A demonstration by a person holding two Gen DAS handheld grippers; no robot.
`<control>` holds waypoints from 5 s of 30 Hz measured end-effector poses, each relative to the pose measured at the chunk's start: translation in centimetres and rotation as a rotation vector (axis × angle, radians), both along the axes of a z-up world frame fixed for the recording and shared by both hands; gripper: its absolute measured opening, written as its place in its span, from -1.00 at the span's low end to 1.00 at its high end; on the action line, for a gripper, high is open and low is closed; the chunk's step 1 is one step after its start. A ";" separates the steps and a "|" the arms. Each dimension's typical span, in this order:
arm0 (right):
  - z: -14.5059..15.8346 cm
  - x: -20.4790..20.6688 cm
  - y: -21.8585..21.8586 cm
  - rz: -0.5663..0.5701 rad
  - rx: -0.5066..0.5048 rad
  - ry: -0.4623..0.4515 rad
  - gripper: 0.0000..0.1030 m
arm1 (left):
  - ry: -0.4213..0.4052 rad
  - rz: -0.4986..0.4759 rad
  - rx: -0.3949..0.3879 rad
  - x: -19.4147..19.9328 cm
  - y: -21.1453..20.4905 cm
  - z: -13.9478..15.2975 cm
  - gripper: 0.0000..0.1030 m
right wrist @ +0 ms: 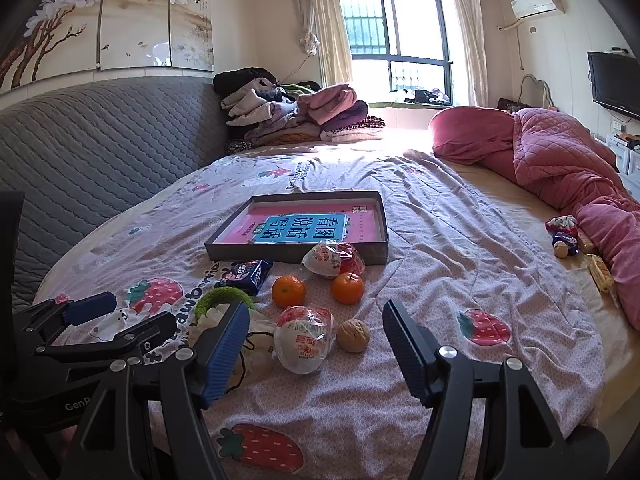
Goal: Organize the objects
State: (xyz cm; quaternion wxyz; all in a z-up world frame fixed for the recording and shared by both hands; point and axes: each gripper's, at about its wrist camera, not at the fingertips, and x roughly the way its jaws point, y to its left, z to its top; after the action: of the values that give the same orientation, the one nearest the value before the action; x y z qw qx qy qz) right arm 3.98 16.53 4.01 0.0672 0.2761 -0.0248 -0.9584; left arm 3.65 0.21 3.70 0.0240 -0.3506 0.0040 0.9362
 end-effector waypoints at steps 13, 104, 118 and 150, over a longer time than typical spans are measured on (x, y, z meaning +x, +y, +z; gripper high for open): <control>-0.1 -0.1 -0.2 0.011 0.005 -0.005 0.34 | -0.004 0.006 0.002 0.2 -0.2 0.1 0.57; -8.4 -9.0 -3.0 0.091 0.039 -0.318 0.09 | -0.252 -0.131 0.141 -6.7 0.4 -9.2 -0.15; -8.3 -8.7 -2.8 0.119 0.011 -0.292 0.03 | -0.245 -0.181 0.222 -6.5 -0.2 -9.0 -0.72; -4.7 -8.8 -2.2 0.132 -0.028 -0.174 0.02 | -0.084 -0.173 0.209 -5.9 -1.0 -4.2 -0.72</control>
State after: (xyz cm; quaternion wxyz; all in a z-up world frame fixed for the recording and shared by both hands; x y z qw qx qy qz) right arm -4.87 14.32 -0.71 0.1317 0.3586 -0.0255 -0.9238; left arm -2.29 -0.83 -0.46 0.1414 -0.3833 -0.0644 0.9105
